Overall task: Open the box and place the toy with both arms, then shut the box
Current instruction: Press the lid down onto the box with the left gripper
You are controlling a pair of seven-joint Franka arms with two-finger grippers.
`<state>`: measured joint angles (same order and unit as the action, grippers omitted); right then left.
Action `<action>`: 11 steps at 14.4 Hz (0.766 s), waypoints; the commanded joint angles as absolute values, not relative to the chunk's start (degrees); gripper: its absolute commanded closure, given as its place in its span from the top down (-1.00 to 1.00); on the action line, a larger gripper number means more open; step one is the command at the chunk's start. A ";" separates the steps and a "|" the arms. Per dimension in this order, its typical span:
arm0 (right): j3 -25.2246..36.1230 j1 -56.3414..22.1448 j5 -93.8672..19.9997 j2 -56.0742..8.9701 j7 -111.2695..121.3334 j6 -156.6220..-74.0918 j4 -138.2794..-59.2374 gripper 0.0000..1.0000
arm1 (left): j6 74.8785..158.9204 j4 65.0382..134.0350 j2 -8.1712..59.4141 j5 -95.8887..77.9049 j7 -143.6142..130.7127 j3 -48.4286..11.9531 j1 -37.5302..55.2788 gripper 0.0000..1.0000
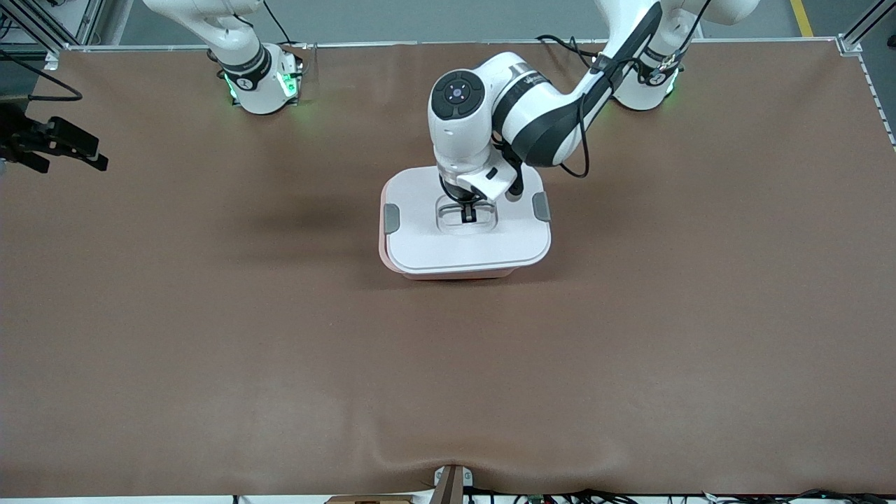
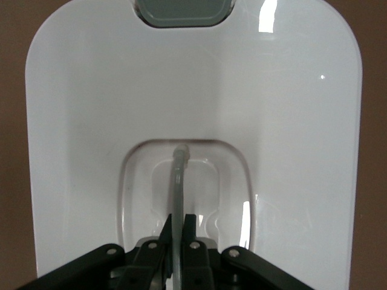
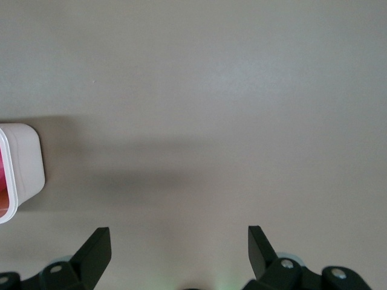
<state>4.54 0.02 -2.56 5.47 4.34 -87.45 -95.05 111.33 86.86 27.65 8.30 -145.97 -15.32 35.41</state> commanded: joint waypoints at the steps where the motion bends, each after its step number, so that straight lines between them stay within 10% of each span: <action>1: 4.13 0.26 -1.58 3.78 3.69 -88.24 -93.16 1.00 | 111.62 84.90 28.92 9.05 -146.60 -15.38 36.12 -1.00; 11: 3.96 0.26 -0.62 3.25 4.22 -87.80 -93.16 1.00 | 112.59 84.99 30.50 9.23 -149.50 -15.29 37.61 -1.00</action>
